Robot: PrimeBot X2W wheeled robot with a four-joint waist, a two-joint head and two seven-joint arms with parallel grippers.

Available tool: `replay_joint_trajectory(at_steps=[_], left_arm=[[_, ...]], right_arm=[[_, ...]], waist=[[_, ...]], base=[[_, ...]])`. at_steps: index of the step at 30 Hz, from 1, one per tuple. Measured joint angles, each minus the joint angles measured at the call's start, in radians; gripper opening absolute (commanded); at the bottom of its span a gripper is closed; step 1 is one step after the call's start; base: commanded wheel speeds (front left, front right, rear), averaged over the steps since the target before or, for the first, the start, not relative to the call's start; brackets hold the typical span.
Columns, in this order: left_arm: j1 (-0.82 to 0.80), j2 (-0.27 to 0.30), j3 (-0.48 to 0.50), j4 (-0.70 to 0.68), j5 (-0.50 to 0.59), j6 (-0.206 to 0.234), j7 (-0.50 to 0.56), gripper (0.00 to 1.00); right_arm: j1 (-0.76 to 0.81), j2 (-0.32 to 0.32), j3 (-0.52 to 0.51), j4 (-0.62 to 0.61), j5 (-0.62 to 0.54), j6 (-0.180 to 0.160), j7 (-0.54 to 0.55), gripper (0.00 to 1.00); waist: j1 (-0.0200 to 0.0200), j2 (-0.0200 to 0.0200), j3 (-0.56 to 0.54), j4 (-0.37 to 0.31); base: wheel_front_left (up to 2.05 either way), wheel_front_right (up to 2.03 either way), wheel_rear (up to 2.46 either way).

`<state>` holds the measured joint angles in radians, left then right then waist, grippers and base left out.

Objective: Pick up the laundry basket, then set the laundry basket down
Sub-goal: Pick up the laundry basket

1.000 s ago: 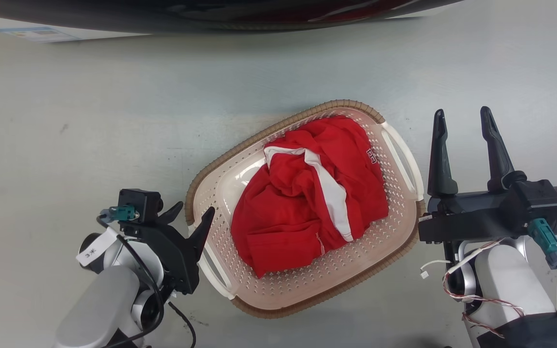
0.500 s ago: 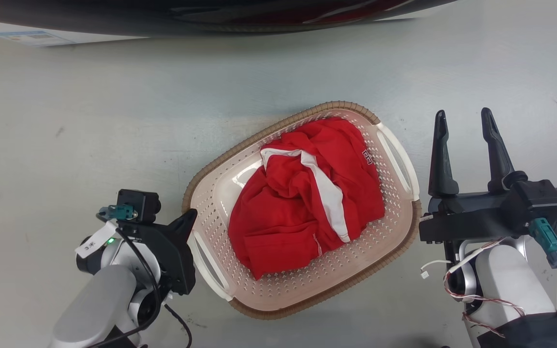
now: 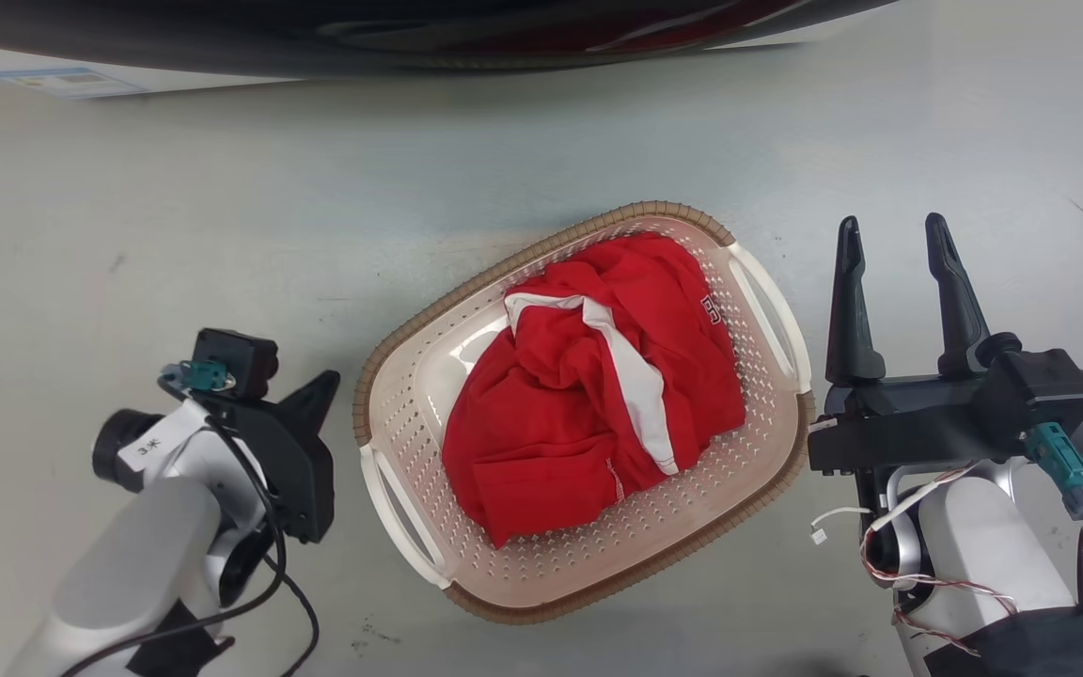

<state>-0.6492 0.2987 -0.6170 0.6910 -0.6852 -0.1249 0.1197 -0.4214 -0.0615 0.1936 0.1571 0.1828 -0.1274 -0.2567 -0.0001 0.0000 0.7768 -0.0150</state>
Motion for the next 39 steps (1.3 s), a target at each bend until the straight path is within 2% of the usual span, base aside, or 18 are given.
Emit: replay_joint_trajectory(at_steps=[10,20,21,23,28,39], left_arm=[[-0.071,0.022,0.027,0.024,0.001,-0.007,-0.08,0.0],[-0.079,-0.009,0.055,0.049,0.004,-0.006,-0.223,0.02],[-0.077,-0.013,0.056,0.05,0.004,-0.006,-0.238,0.31],[-0.069,-0.021,0.062,0.052,0.003,-0.001,-0.265,1.0],[-0.026,-0.031,0.079,0.06,0.003,0.012,-0.337,1.0],[0.078,-0.037,0.123,0.018,0.002,0.056,-0.369,1.0]], right_arm=[[0.002,0.0,0.001,0.014,0.021,0.0,0.0,1.0],[0.007,0.001,0.002,0.05,0.03,0.0,0.0,1.0],[0.007,0.001,0.002,0.056,0.03,0.0,0.0,1.0],[0.008,0.001,0.004,0.072,0.03,0.0,0.0,1.0],[0.02,0.001,0.01,0.104,0.03,0.0,0.0,1.0],[0.058,0.001,0.003,0.15,0.03,0.002,0.0,1.0]], waist=[[0.0001,0.0,-0.016,-0.011],[0.0001,0.0,-0.078,-0.008],[0.0001,0.0,-0.086,-0.007],[0.0,0.0,-0.104,-0.006],[0.0,0.0,-0.158,-0.002],[0.0,0.0,-0.303,0.01]], base=[[0.0,0.0,0.0],[0.0,0.0,0.0],[0.0,0.0,0.0],[0.0,0.0,0.0],[0.0,0.0,0.0],[0.0,0.0,0.0]])
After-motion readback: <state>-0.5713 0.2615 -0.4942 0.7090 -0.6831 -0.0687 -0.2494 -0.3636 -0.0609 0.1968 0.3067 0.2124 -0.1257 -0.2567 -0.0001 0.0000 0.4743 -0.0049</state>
